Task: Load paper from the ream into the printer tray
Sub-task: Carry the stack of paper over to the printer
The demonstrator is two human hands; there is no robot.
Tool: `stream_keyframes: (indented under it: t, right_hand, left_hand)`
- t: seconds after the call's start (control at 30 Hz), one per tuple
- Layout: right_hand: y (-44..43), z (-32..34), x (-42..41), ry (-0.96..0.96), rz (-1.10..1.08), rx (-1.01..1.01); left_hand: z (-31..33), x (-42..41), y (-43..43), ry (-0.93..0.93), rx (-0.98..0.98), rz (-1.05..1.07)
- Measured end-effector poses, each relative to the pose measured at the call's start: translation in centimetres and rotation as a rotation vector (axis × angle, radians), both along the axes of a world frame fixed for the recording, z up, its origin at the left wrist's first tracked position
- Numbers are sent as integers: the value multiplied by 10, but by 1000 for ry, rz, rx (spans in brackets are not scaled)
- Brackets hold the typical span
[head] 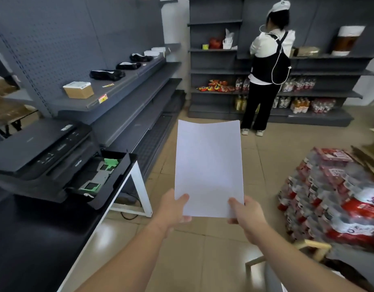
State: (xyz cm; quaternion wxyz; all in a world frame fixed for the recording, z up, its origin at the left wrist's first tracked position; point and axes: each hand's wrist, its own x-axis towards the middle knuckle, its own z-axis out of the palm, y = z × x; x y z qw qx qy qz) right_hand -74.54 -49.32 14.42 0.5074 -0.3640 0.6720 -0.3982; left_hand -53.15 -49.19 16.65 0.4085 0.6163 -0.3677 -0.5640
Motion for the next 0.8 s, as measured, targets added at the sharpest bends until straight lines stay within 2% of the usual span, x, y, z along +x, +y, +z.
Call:
stream_keyframes:
  t: [0.33,0.8]
  right_hand:
    - [-125,-2,18,-12,-128,-11]
    - [-287,-6,-11,-32,-146,-8]
  left_hand:
    - [5,17,-149,-26,-1,-145]
    - [-4,-15,-316,-45,-12,-145]
